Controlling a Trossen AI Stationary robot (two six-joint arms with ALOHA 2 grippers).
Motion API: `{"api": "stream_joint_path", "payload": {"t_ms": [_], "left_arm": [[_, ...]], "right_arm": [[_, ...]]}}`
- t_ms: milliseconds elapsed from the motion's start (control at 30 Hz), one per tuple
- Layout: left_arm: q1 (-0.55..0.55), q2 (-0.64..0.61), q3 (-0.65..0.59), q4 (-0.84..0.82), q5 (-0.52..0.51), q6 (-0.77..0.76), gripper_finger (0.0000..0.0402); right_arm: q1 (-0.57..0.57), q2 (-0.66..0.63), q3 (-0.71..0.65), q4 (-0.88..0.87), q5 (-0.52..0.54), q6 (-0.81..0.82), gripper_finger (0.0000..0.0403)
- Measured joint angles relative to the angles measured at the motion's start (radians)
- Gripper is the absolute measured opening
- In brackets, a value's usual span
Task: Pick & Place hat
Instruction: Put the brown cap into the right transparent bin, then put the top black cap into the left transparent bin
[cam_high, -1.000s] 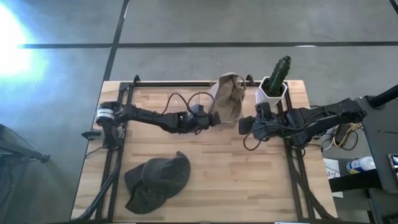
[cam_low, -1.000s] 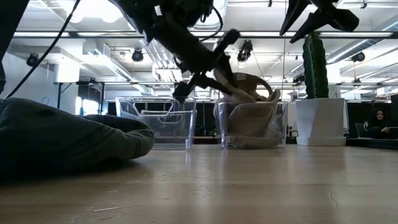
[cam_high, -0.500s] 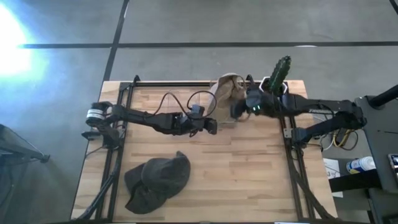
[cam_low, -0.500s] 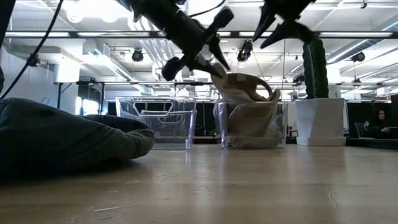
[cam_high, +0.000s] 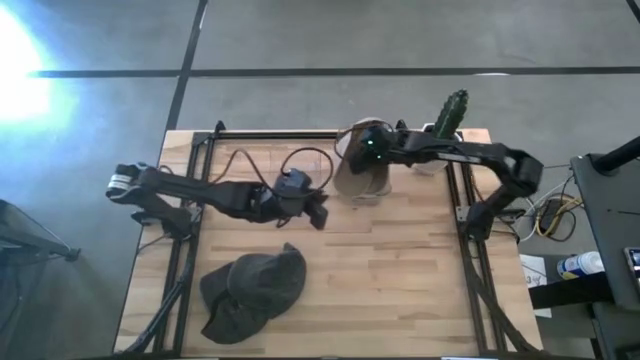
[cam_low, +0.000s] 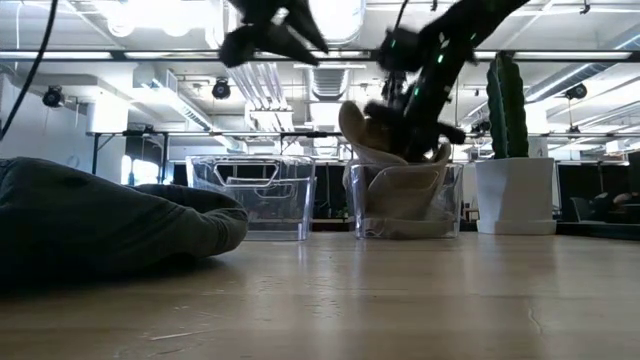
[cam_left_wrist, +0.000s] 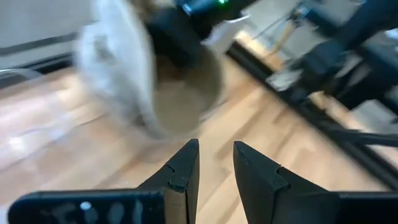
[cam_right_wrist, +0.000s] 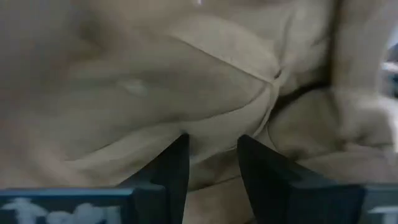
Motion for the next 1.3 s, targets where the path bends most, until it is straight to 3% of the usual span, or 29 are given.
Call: {"api": "stream_joint_path", "payload": {"t_ms": [267,400,733,1000,1133,1300], "left_arm": [[-0.024,-0.107,0.000,-0.336,-0.052,-0.121,0.0092],[-0.037,-0.137,0.000,-0.436,-0.050,-0.153,0.0092],[-0.046,-0.175,0.000,-0.560,0.020,-0.149,0.0092],[-0.089,-0.172,-0.039,-0.736,0.293,-0.065,0.0092],[-0.162,-0.172,-0.123,-0.735,0.424,-0.044,0.0092],[-0.255,-0.172,-0.257,-0.730,0.472,-0.172,0.0092]], "right_arm": [[-0.005,0.202,0.005,-0.062,-0.084,-0.041,0.0132],[0.000,0.213,0.003,-0.090,-0.112,-0.065,0.0132],[0.011,-0.074,0.020,-0.138,-0.108,-0.086,0.0132],[0.091,-0.306,0.019,-0.176,-0.122,-0.099,0.0132],[0.183,-0.344,0.015,-0.176,-0.176,-0.060,0.0132],[0.330,-0.320,0.005,-0.171,-0.197,-0.004,0.0132]]}}
